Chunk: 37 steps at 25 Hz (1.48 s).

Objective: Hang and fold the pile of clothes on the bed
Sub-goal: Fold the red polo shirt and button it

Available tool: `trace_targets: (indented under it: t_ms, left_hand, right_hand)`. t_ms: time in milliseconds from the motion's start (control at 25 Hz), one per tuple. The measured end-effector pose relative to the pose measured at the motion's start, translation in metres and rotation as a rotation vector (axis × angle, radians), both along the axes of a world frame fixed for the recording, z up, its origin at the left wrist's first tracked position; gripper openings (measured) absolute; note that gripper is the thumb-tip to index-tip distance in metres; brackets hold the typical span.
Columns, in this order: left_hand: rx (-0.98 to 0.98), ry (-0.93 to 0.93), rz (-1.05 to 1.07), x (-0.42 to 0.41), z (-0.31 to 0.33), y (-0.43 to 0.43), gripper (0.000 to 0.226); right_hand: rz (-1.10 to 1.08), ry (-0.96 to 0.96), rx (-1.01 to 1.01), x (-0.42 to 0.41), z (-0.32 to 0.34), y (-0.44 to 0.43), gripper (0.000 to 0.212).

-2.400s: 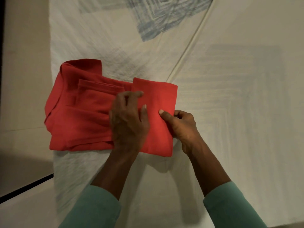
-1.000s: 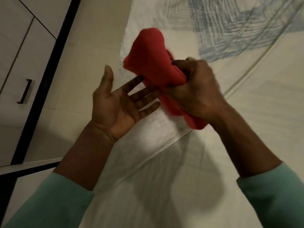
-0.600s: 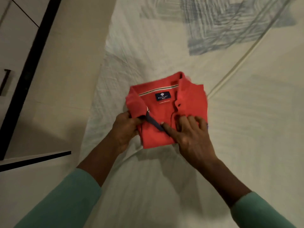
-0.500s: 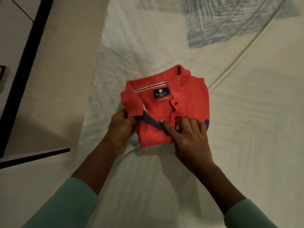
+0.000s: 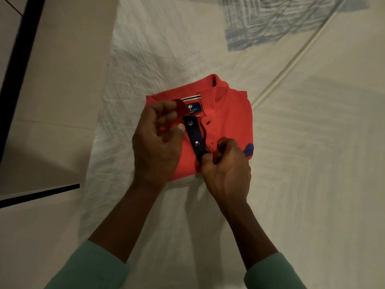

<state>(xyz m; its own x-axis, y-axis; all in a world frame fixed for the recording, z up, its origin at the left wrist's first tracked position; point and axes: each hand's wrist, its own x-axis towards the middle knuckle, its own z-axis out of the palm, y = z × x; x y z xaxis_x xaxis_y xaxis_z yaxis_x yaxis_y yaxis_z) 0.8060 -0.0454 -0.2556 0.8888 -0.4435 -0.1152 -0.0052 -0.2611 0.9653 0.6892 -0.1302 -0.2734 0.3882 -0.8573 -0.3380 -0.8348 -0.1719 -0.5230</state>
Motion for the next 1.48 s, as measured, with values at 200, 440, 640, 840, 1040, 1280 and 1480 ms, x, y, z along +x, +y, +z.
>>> trace_targets:
  t_ms: [200, 440, 640, 840, 1040, 1280, 1480]
  left_hand:
    - [0.351, 0.01, -0.024, -0.046, -0.016, 0.001, 0.02]
    - [0.384, -0.038, 0.0, -0.046, -0.029, -0.017, 0.006]
    - [0.324, -0.005, -0.126, -0.039, -0.022, -0.014, 0.006]
    - [0.371, 0.048, -0.185, -0.029, -0.025, -0.019, 0.009]
    - [0.293, 0.179, -0.276, -0.017, -0.033, -0.014, 0.011]
    - [0.292, 0.117, -0.158, -0.03, -0.026, -0.014, 0.013]
    - [0.372, 0.029, -0.068, -0.043, -0.031, -0.018, 0.003]
  right_hand:
    - [-0.05, -0.076, -0.091, 0.001, 0.005, -0.001, 0.02]
    - [-0.278, -0.305, 0.215, -0.011, -0.001, -0.01, 0.013]
    - [-0.269, -0.468, 0.35, -0.009, 0.0, -0.011, 0.007]
    - [-0.2, -0.466, 0.294, -0.01, -0.008, -0.009, 0.015]
    - [-0.198, -0.491, 0.426, -0.012, -0.005, -0.018, 0.031]
    - [-0.1, -0.497, 0.398, -0.011, -0.013, -0.022, 0.023]
    - [-0.067, -0.487, 0.352, -0.009, -0.015, -0.017, 0.022]
